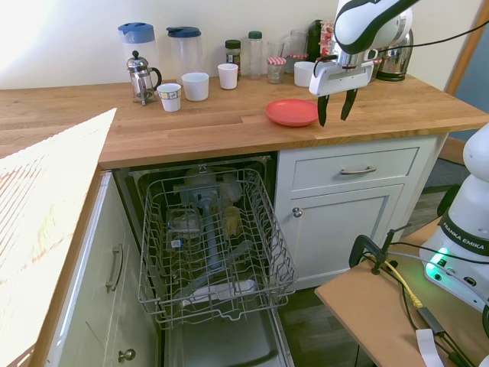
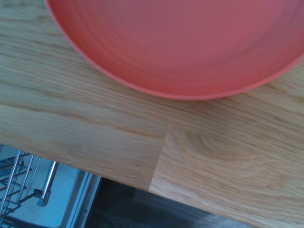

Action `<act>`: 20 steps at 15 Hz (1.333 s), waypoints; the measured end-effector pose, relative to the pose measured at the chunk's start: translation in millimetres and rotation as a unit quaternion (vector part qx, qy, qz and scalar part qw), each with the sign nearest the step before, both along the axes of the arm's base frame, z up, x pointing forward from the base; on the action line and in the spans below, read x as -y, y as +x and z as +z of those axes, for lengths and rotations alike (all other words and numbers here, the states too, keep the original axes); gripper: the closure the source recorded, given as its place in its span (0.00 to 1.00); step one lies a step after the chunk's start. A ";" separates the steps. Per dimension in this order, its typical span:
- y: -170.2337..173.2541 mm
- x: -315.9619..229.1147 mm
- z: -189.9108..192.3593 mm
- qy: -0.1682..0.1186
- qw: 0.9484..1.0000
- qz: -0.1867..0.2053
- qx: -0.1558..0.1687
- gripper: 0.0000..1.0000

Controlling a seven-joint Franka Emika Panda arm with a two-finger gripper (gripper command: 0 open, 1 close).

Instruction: Put the plate in the dishwasher

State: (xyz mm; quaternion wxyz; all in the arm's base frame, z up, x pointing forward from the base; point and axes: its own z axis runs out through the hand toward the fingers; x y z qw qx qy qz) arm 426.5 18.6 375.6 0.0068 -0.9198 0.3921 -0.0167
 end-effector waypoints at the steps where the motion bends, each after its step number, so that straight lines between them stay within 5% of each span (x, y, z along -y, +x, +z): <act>1: 0.2 0.0 -0.3 0.000 1.000 -0.001 0.000 0.00; 6: 23.3 50.0 17.0 0.030 0.996 -0.076 0.038 0.00; 9: 51.5 81.2 9.6 0.083 0.988 -0.110 0.073 0.00; 16: 100.6 99.4 -43.2 0.172 0.968 -0.153 0.099 0.00; 17: 100.7 101.1 -44.8 0.177 0.966 -0.159 0.101 1.00; 20: 100.7 105.1 -46.5 0.191 0.961 -0.171 0.108 1.00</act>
